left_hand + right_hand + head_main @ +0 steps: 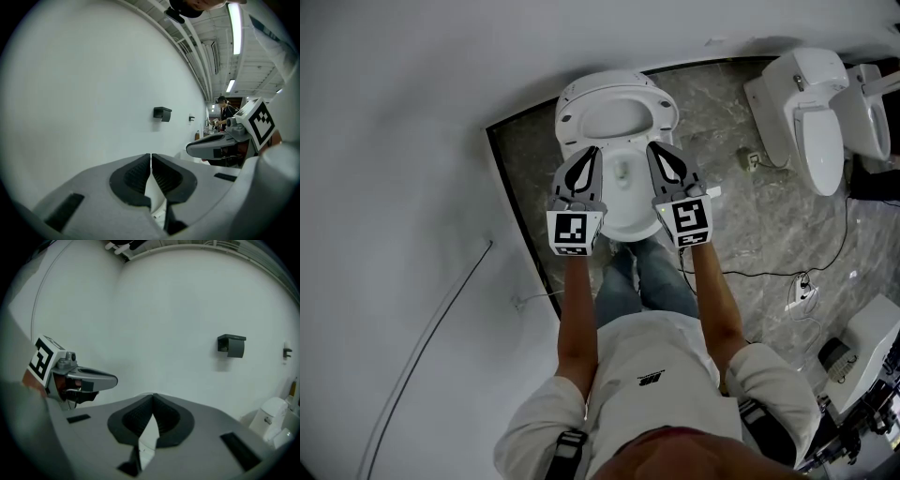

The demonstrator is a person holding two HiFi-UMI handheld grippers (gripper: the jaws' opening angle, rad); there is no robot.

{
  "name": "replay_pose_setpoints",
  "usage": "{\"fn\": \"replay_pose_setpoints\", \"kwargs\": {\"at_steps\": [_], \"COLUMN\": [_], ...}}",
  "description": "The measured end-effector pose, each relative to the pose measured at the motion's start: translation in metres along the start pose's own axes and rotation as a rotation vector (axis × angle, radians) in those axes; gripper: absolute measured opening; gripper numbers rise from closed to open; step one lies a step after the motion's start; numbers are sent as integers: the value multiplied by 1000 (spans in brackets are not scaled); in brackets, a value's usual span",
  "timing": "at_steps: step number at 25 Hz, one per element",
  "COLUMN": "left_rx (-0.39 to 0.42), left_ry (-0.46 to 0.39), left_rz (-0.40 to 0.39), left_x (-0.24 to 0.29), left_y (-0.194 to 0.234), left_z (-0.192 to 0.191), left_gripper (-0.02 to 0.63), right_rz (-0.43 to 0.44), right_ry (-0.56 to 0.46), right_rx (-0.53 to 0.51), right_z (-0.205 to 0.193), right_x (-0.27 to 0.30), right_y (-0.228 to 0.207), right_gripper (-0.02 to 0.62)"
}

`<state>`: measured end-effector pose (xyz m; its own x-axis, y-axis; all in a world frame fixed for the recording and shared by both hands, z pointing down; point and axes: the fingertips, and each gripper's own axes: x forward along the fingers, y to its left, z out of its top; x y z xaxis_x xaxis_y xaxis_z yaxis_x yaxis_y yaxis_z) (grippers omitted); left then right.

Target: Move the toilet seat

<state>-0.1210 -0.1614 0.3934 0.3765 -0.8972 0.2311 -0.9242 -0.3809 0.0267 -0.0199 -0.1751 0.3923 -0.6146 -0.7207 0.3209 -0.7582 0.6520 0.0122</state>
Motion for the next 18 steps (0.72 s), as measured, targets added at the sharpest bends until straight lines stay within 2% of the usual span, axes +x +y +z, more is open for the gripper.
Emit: {"fn": "replay_pose_setpoints", "kwargs": {"at_steps": [18], "left_rx": [-7], "left_ry": [-15], "left_rz": [-11], "left_x": [-30], "left_y": [-21], "left_z": [6], "left_gripper": [35], "right_rz": [-15], "right_ry": [-25], "right_rx": [-10], "right_z": [8], "right_x": [-34], "right_y": [14], "right_gripper": [29]}}
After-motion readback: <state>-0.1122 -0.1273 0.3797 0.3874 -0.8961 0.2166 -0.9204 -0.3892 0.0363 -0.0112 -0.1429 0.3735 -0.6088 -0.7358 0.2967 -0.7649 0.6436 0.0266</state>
